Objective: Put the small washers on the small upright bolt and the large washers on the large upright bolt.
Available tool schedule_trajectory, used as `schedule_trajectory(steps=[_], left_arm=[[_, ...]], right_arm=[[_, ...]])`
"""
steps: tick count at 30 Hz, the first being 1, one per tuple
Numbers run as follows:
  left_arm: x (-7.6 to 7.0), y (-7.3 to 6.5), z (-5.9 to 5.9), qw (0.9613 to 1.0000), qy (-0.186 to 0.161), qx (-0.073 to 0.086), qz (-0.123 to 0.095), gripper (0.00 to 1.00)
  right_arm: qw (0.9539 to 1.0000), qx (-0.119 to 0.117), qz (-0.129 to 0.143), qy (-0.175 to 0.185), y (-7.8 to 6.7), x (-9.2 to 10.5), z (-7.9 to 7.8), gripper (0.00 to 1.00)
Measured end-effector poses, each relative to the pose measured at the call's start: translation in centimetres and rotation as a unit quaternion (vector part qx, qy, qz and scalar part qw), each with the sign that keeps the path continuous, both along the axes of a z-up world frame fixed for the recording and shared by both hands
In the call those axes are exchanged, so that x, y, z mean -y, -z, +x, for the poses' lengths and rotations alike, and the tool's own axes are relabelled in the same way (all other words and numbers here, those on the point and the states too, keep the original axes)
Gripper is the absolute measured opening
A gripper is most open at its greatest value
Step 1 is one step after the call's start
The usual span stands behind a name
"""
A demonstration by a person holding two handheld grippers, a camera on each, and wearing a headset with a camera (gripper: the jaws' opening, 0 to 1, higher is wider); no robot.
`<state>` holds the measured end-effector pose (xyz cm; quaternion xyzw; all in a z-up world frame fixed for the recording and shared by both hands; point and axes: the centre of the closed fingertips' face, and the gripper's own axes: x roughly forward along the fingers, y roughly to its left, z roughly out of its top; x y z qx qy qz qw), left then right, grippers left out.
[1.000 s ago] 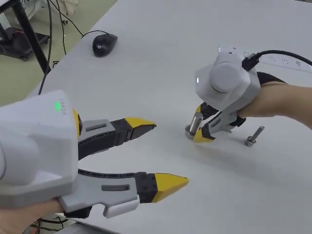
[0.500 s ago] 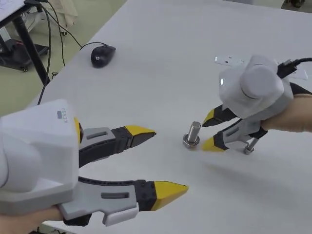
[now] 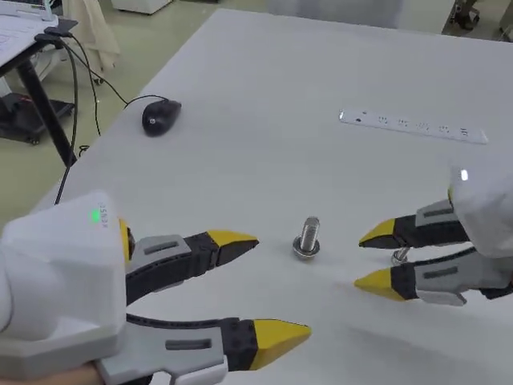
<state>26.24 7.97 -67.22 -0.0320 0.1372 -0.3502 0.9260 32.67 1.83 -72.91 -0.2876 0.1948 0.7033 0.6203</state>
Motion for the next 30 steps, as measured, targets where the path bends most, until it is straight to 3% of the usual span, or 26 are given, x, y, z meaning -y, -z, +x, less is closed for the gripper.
schedule_trajectory(steps=[3,7,14,19,24,30], left_arm=[[0.3,-0.8,0.0,0.9999,0.005,0.006,-0.013,0.56],[1.3,-1.4,-0.4,0.9996,0.024,0.012,-0.002,0.56],[2.5,-1.6,-1.8,0.9987,0.049,0.012,-0.006,0.57],[2.9,-1.7,-2.6,0.9981,0.060,0.011,0.003,0.57],[3.1,-2.0,-3.1,0.9976,0.068,0.011,-0.004,0.58],[3.6,-2.8,-3.7,0.9969,0.076,0.019,0.000,0.58]], right_arm=[[0.9998,-0.010,0.017,0.009,-0.4,0.7,-0.9,0.31],[0.9959,-0.041,0.077,0.024,-2.1,1.0,-2.2,0.31],[0.9880,-0.043,0.138,0.053,-3.7,2.8,-3.7,0.31],[0.9846,-0.038,0.156,0.070,-4.0,4.6,-4.6,0.31],[0.9798,-0.056,0.175,0.080,-4.4,6.2,-6.2,0.35],[0.9732,-0.050,0.190,0.118,-5.0,8.0,-7.1,0.39]])
